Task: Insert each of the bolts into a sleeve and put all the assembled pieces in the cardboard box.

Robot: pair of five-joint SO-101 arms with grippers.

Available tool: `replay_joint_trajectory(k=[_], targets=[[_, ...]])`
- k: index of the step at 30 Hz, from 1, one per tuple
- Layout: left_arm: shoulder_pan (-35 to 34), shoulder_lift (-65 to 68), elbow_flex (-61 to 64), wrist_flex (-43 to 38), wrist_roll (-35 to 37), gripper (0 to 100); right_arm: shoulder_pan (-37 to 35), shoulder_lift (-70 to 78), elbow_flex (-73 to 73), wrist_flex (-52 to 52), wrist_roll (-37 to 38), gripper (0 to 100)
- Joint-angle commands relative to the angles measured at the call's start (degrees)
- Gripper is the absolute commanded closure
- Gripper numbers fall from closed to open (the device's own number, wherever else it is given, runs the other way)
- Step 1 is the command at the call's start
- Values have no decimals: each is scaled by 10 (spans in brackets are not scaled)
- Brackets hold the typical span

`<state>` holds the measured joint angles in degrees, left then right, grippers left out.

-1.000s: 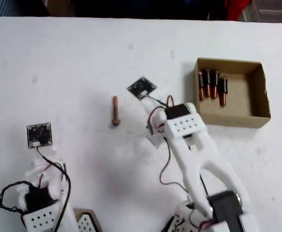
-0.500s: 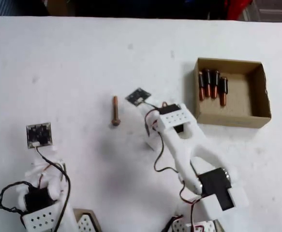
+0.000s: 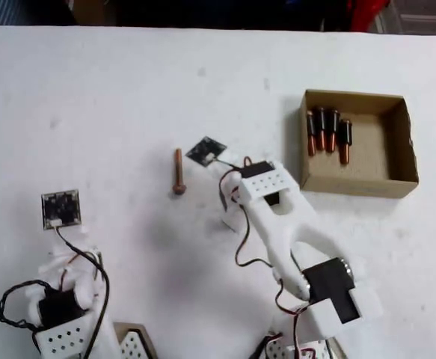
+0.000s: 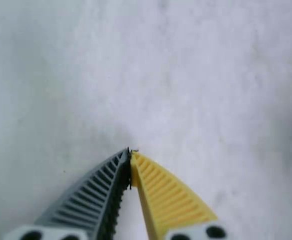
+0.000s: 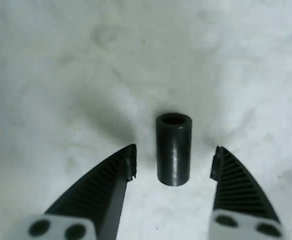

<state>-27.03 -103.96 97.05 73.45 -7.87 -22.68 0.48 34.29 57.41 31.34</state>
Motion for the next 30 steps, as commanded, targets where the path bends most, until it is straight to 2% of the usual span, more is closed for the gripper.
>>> replay_joint_trajectory(k=[1, 6, 9, 15, 30], targets=[[-4, -4, -1, 2, -4, 977, -1, -5, -25, -15, 35, 803], [-4, -4, -1, 2, -4, 977, -1, -5, -25, -17, 36, 872], [-4, -4, -1, 2, -4, 977, -1, -5, -25, -17, 37, 872], [-4, -4, -1, 2, -4, 977, -1, -4, -7, -17, 100, 872], [-4, -4, -1, 2, -4, 977, -1, 56, 23, -89, 100, 889]])
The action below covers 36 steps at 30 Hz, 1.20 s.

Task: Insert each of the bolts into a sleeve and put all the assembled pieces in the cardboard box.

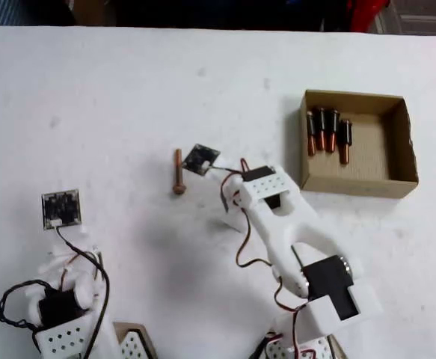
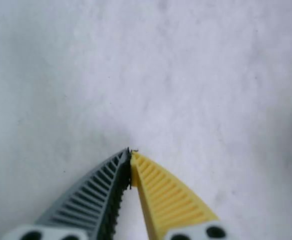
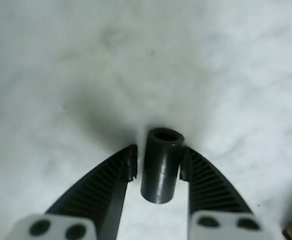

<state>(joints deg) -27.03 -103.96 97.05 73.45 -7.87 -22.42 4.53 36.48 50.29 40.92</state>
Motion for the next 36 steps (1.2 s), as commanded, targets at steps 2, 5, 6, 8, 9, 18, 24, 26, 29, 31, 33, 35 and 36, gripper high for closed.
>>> replay_joint_trajectory(k=[2, 5, 6, 8, 9, 18, 24, 26, 29, 31, 33, 35, 36], targets=[[-4, -4, -1, 2, -4, 977, -4, 15, 1, -18, 4, 933], [-4, -4, -1, 2, -4, 977, -4, 15, -5, -16, 4, 982], [-4, -4, -1, 2, -4, 977, -3, 15, -9, -15, 3, 972], [-4, -4, -1, 2, -4, 977, -1, 15, -16, -15, 0, 985], [-4, -4, -1, 2, -4, 977, -1, 15, -19, -15, 0, 983], [-4, -4, -1, 2, -4, 977, -6, -115, -25, 58, -1, 982], [-4, -4, -1, 2, -4, 977, -1, -265, -24, 148, -2, 982], [-4, -4, -1, 2, -4, 977, -3, -317, -24, 178, -2, 982], [-4, -4, -1, 2, -4, 977, -4, -393, -24, 226, -3, 982], [-4, -4, -1, 2, -4, 977, -1, -444, -24, 254, -25, 982], [-4, -4, -1, 2, -4, 977, -1, -496, -23, 276, -60, 982], [-4, -4, -1, 2, -4, 977, -1, -544, -20, 292, -86, 982], [-4, -4, -1, 2, -4, 977, -1, -567, -12, 294, -98, 982]])
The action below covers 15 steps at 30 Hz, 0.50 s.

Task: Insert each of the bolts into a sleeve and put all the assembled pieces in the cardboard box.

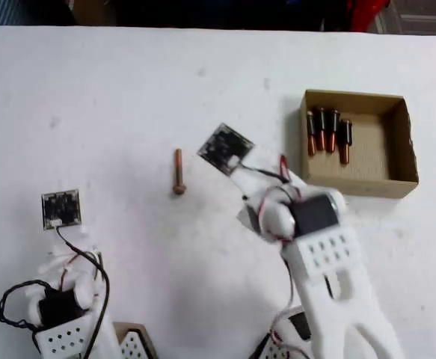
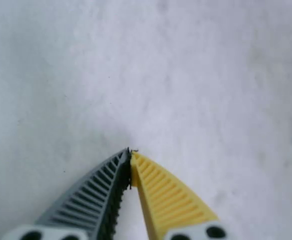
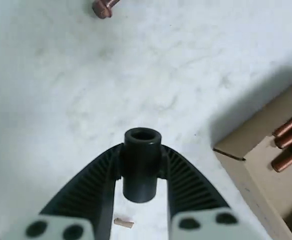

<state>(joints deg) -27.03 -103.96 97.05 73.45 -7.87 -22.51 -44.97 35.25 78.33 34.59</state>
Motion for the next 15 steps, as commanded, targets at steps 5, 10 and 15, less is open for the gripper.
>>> replay_joint_trajectory(k=[5, 10, 15], targets=[[-4, -4, -1, 2, -4, 977, 0, -194, 62, 13, -84, 982], [-4, -4, -1, 2, -4, 977, 1, -310, 112, 12, -116, 982], [-4, -4, -1, 2, -4, 977, 34, -392, 135, 12, -127, 982]])
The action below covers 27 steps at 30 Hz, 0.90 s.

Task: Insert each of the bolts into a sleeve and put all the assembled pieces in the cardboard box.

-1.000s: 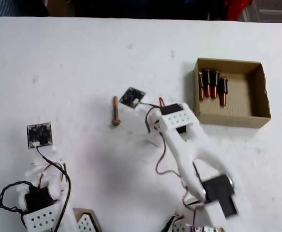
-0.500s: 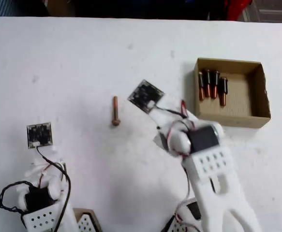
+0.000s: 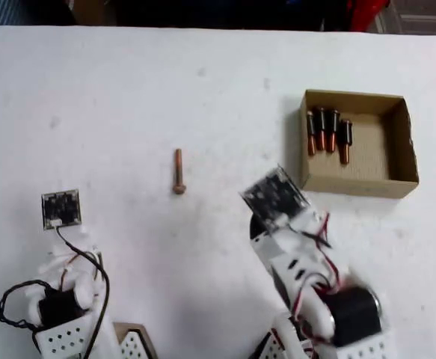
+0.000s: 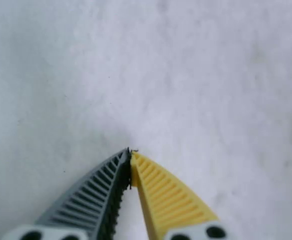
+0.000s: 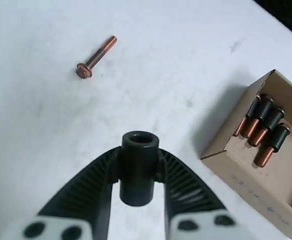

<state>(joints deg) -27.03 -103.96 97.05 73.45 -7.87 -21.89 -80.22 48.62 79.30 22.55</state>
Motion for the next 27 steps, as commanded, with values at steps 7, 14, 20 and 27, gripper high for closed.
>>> replay_joint_trajectory(k=[7, 14, 20, 27], targets=[[-4, -4, -1, 2, -4, 977, 87, -128, 44, 2, -5, 982], [-4, -4, -1, 2, -4, 977, 88, -205, 105, -48, -7, 982], [-4, -4, -1, 2, -4, 977, 88, -229, 172, -101, -8, 982], [-4, -4, -1, 2, -4, 977, 89, -229, 177, -102, -49, 982]])
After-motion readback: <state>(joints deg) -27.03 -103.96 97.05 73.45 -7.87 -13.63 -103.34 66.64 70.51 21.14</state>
